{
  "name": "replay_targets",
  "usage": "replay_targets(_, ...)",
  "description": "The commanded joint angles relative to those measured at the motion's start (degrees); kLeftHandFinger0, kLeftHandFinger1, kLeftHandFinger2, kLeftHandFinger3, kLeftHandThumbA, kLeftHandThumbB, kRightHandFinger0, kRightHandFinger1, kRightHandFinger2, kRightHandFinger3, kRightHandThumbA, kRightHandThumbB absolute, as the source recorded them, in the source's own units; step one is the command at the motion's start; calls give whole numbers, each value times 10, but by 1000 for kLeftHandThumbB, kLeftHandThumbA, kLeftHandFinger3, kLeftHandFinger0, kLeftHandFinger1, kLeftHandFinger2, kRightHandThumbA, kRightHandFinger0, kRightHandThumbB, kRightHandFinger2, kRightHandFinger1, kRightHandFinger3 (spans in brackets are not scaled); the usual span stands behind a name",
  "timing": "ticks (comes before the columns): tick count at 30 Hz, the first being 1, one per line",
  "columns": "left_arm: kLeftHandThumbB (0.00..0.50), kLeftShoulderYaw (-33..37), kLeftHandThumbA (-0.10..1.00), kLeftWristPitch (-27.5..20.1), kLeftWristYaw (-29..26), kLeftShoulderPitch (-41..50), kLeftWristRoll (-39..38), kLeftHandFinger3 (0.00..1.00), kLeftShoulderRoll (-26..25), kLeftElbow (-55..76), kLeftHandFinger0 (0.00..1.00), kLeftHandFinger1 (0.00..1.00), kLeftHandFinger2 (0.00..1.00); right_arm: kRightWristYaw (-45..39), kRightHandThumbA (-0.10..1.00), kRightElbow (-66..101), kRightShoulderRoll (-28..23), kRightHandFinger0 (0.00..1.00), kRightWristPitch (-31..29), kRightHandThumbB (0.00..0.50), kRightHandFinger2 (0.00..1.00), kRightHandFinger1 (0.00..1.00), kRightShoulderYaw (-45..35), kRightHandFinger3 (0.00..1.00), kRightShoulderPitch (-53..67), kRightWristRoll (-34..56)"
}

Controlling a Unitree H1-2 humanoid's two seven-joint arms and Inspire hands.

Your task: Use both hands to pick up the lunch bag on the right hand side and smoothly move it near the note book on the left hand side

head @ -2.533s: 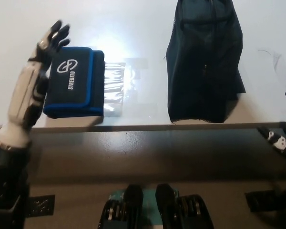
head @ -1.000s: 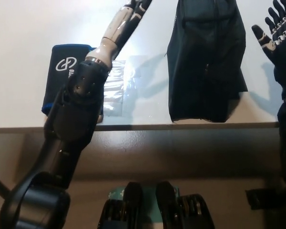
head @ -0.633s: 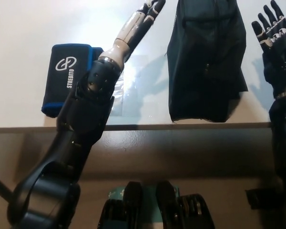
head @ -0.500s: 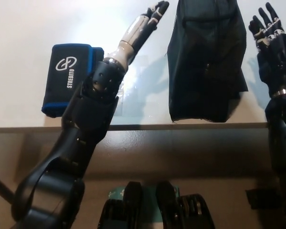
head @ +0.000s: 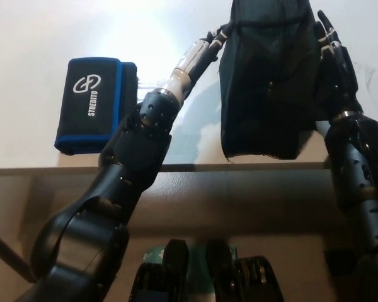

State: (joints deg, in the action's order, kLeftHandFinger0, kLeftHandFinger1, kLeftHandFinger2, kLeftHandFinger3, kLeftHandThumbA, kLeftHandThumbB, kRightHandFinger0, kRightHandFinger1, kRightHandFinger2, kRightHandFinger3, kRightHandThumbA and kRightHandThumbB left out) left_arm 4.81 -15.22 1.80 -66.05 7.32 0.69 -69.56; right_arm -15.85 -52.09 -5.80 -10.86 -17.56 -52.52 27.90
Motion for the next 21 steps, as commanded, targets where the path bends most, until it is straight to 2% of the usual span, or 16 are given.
replay_targets(1,363,-12,1000,-45,-22,-48,-15,1000,8,-14,1000,1000,1000,-41,1000,-17,8,1000,-26,404,1000,1000,-13,1000,-49,28)
replay_targets(3,343,-10,1000,-45,-24,-48,-11,1000,11,-17,1000,1000,1000,-44,1000,-25,12,1000,-31,424,1000,1000,-15,1000,-53,26)
replay_targets(13,317,-19,1000,-44,-23,-36,-20,1000,21,-4,1000,1000,1000,-45,1000,-59,38,1000,-48,421,1000,1000,-12,1000,-70,21)
replay_targets(14,326,-21,1000,-48,-23,-33,-22,1000,19,-3,1000,1000,1000,-47,1000,-61,42,1000,-49,404,1000,1000,-10,1000,-70,19)
replay_targets(16,337,-29,1000,-53,-17,-32,-32,1000,18,-6,1000,1000,1000,-50,1000,-65,45,1000,-51,403,1000,1000,-8,1000,-73,18)
replay_targets(18,386,-42,1000,-43,-12,-23,-45,1000,17,4,1000,1000,1000,-55,1000,-71,52,1000,-54,405,1000,1000,-4,1000,-75,16)
replay_targets(21,432,-43,1000,-45,-8,-13,-44,1000,8,13,1000,1000,1000,-55,1000,-76,59,1000,-53,411,1000,1000,2,1000,-80,11)
